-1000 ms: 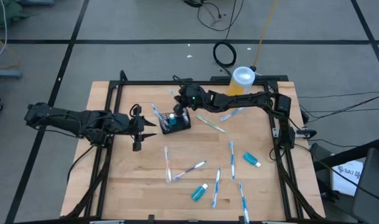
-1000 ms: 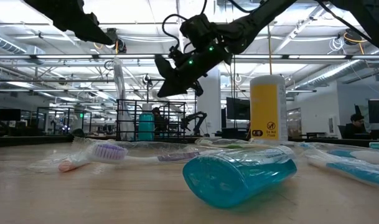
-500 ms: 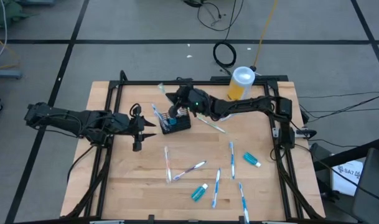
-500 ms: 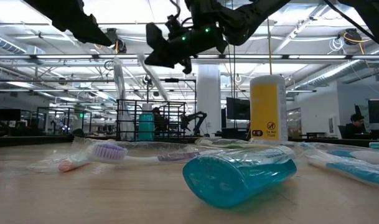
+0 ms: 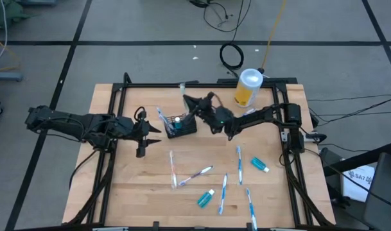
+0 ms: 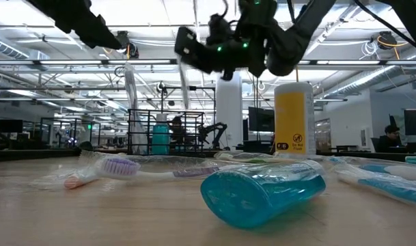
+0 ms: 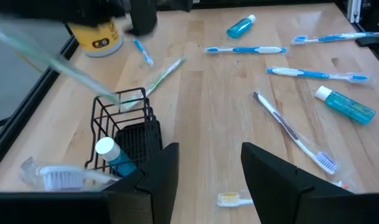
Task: Pick & Place toothbrushing station
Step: Put the green toothbrush into the black mesh organizer
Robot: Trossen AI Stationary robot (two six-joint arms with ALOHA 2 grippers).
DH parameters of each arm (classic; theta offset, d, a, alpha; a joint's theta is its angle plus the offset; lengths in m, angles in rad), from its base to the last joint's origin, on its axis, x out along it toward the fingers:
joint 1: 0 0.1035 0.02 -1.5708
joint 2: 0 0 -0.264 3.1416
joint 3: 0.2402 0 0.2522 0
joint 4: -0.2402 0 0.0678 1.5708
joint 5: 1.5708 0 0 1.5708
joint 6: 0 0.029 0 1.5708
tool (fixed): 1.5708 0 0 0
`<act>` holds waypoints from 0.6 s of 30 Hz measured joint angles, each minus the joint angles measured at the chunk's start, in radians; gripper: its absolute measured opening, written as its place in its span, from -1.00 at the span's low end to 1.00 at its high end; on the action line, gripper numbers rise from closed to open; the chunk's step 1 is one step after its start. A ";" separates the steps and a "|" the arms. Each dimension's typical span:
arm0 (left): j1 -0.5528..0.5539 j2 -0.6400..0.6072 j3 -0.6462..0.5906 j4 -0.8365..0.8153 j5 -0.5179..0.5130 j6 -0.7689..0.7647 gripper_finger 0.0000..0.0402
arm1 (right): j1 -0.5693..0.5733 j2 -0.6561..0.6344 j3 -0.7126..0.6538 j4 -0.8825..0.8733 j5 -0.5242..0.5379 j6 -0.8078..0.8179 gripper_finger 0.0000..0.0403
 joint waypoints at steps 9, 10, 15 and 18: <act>0.000 0.000 0.000 0.011 -0.001 0.005 -0.12 | -0.006 -0.001 0.007 0.065 -0.004 -0.173 -1.00; 0.000 0.000 0.000 0.011 -0.001 0.008 -0.12 | -0.008 -0.001 0.008 0.048 -0.001 -0.173 -1.00; 0.000 0.000 0.000 0.012 -0.003 0.053 -0.12 | -0.020 0.000 0.008 0.031 -0.003 -0.171 -1.00; 0.000 0.000 0.000 0.014 -0.003 0.053 -0.12 | -0.024 0.000 0.008 -0.012 -0.003 -0.128 -1.00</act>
